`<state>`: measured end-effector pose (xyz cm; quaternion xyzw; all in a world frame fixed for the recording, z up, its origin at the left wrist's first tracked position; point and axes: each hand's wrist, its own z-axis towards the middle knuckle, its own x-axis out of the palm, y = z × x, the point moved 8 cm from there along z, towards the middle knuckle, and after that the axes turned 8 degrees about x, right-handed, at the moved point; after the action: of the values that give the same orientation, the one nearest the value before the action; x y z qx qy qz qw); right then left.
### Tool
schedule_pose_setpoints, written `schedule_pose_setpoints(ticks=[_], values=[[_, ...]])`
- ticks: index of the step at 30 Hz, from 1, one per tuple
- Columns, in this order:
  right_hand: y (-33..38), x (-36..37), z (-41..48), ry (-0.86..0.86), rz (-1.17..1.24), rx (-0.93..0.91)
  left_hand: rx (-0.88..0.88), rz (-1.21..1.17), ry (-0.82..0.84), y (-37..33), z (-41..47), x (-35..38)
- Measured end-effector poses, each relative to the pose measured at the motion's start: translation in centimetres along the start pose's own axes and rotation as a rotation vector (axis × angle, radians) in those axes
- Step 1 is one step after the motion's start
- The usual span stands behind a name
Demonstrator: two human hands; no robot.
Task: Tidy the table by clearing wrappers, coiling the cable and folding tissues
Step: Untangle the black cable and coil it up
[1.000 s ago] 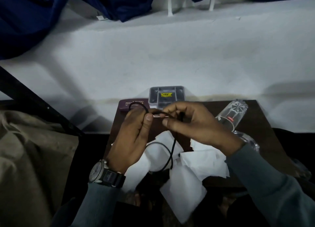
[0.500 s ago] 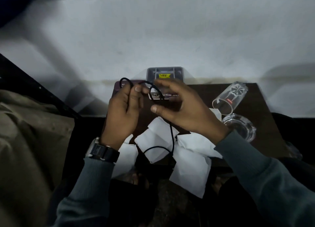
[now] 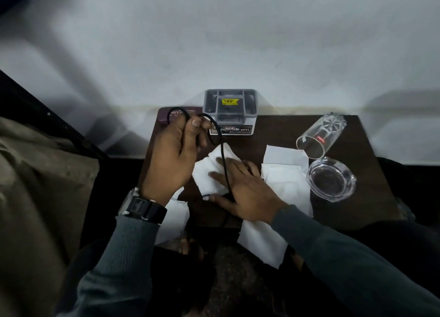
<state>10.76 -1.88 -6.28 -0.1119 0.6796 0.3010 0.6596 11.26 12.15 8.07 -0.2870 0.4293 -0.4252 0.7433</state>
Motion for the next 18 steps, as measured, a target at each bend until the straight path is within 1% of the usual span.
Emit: schedule_pose_setpoints(ticks=[2, 6, 13, 16, 18], values=[[-1.0, -0.3, 0.7, -0.054, -0.003, 0.032, 0.01, -0.007, -0.014, 0.0, 0.1, -0.1], [-2.4, -0.7, 2.1, -0.102, 0.01, 0.083, -0.008, -0.074, -0.017, -0.1, -0.1, 0.0], [-6.3, -2.5, 4.7, -0.192, 0.007, 0.219, -0.021, -0.052, -0.03, 0.1, -0.2, -0.3], [-6.2, -4.2, 4.5, -0.258, 0.101, 0.268, -0.021, -0.041, -0.035, 0.2, -0.1, -0.5], [-4.7, -6.5, 2.9, -0.389, 0.254, 0.318, -0.012, -0.033, -0.042, 0.3, 0.1, -0.7]])
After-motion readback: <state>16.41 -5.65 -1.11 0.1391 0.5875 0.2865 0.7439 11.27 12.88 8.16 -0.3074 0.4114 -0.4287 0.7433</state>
